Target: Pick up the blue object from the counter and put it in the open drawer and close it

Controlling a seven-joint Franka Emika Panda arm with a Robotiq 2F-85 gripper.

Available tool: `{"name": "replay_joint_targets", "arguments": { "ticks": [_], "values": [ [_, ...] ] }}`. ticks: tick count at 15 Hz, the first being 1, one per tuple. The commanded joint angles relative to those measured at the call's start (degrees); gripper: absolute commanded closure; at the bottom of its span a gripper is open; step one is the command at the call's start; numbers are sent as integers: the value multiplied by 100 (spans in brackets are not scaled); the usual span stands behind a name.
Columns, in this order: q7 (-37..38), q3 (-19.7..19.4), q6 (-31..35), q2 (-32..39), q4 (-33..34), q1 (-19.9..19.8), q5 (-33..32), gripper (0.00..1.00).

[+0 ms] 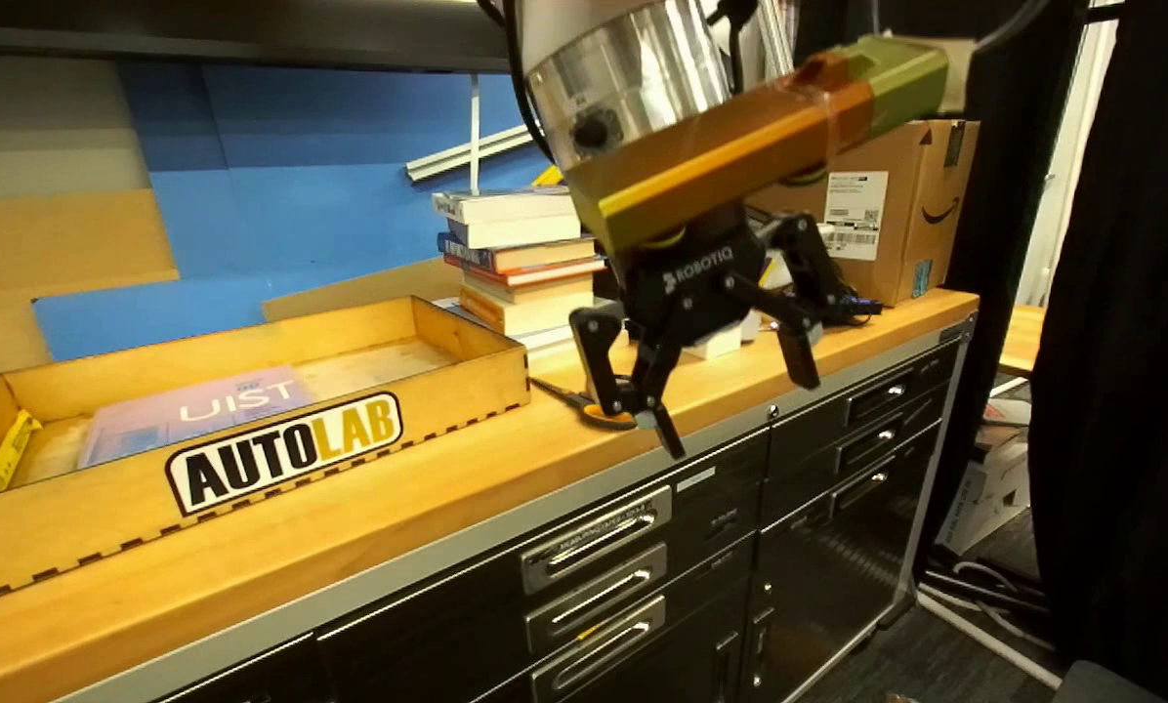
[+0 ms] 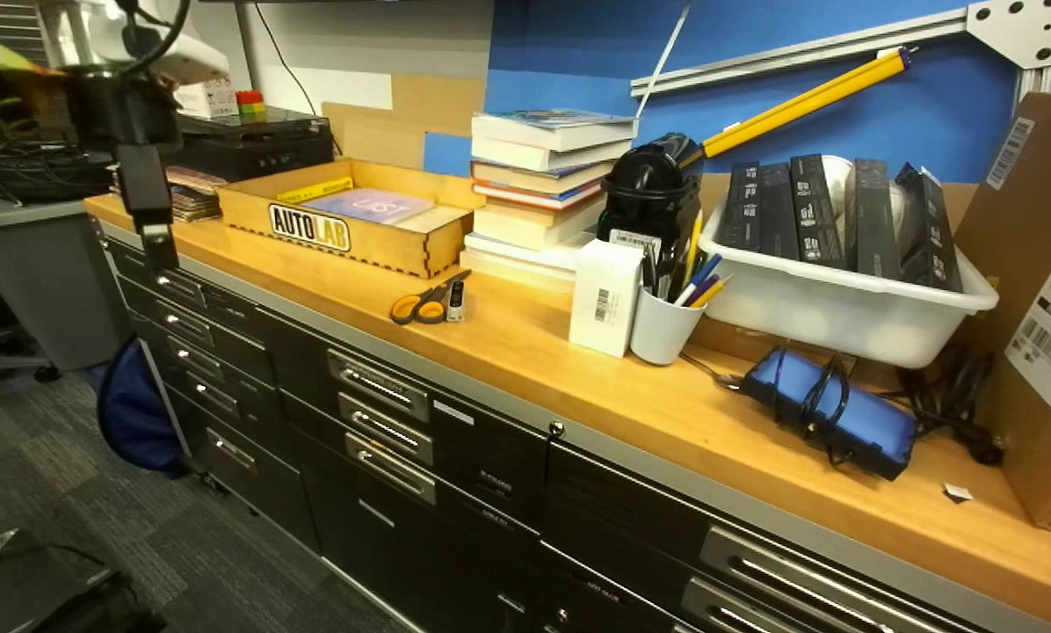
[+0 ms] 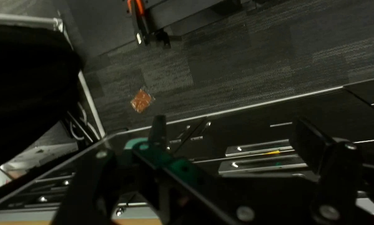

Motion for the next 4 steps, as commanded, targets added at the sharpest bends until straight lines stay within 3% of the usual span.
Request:
{"name": "replay_joint_targets", "arguments": {
  "ticks": [1, 2, 4],
  "values": [
    [-999, 36, 44, 191, 690, -112, -532, 0],
    [-556, 97, 11, 28, 309, -137, -277, 0],
    [-829, 91, 17, 76, 515, -164, -389, 0]
  ]
}}
